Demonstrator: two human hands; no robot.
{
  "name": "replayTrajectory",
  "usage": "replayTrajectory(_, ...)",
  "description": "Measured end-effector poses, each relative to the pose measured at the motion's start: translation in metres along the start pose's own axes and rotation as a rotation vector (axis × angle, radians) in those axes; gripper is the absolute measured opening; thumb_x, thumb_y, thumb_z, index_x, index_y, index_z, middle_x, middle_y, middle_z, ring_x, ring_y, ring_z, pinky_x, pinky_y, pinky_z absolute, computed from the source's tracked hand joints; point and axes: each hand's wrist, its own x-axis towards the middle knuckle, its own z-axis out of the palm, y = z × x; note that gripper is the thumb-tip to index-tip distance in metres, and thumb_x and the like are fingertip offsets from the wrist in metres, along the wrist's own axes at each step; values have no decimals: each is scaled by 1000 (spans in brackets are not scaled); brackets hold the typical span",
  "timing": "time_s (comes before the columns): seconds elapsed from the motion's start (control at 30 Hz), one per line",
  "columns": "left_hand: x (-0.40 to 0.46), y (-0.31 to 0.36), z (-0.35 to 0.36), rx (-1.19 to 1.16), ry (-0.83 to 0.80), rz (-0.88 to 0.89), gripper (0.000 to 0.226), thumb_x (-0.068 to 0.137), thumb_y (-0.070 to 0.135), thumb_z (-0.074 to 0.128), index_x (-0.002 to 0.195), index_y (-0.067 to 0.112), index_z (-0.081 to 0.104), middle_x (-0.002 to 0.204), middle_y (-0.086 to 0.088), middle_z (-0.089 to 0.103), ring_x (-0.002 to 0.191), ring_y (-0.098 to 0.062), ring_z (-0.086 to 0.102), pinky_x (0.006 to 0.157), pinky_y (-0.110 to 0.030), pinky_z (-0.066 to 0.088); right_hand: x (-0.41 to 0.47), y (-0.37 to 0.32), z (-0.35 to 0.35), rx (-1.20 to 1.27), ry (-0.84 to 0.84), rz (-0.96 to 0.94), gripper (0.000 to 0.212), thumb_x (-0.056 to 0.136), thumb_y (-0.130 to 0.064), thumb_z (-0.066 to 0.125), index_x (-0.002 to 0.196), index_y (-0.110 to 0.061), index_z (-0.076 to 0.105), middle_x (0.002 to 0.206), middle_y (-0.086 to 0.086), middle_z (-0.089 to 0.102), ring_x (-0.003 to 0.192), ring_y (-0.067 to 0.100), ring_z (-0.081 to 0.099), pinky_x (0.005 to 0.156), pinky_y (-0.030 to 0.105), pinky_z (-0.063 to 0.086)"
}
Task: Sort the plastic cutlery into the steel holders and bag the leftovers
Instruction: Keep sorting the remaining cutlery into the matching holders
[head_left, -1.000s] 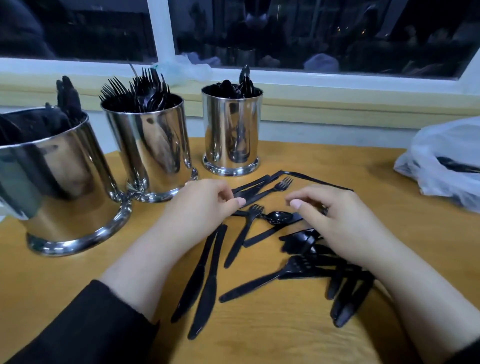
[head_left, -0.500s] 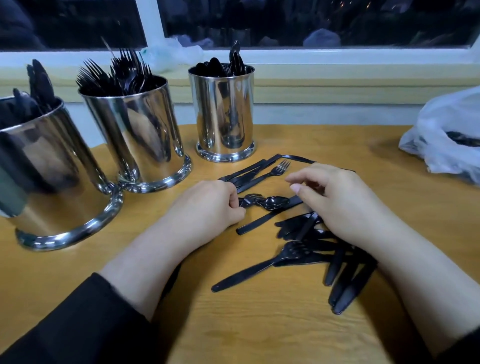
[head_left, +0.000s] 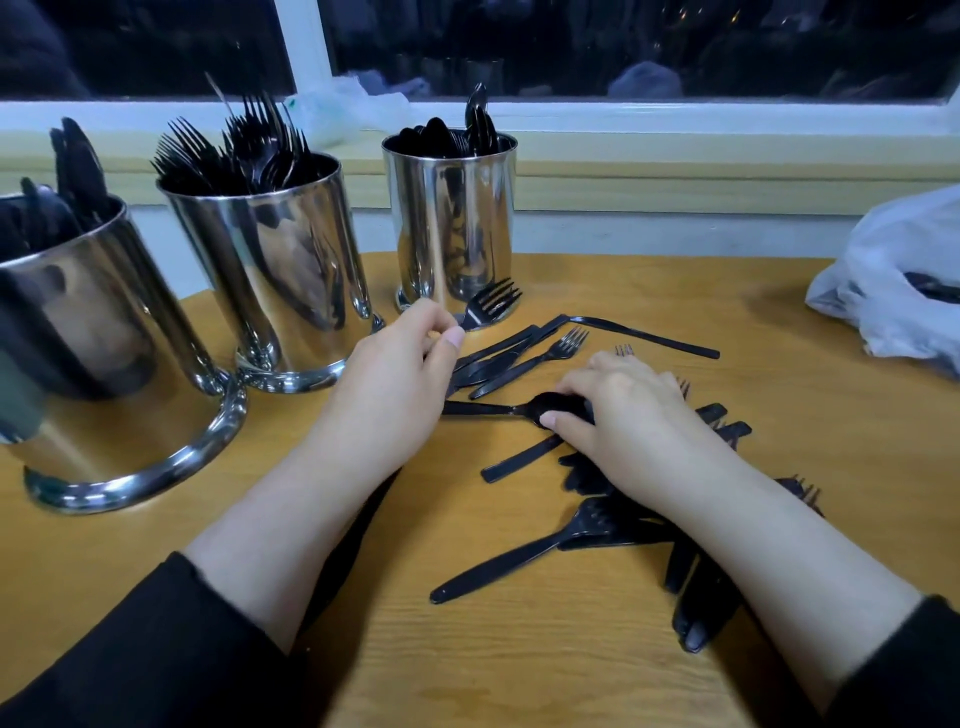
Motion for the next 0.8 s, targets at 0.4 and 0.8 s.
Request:
replayTrajectory(0.4,-1,-1,2,-70,-136,29,27,106,41,48,84,26,56,64,8,62,62,-15,59,72,-45,57,-4,-6,-17,586,374,44,12,98,-30,63,91,-34,72,79,-26,63,72,-3,57,60,10,40)
replayTrajectory(0.8,9,-10,-23,-466,140,-122,33,107,38,44,92,18,65,53,12,41,45,-5,33,47,-20,28,80,-42,-102,820,744,-33,18,103,-12,54,101,-25,67,82,-7,68,69,3,64,65,22,51)
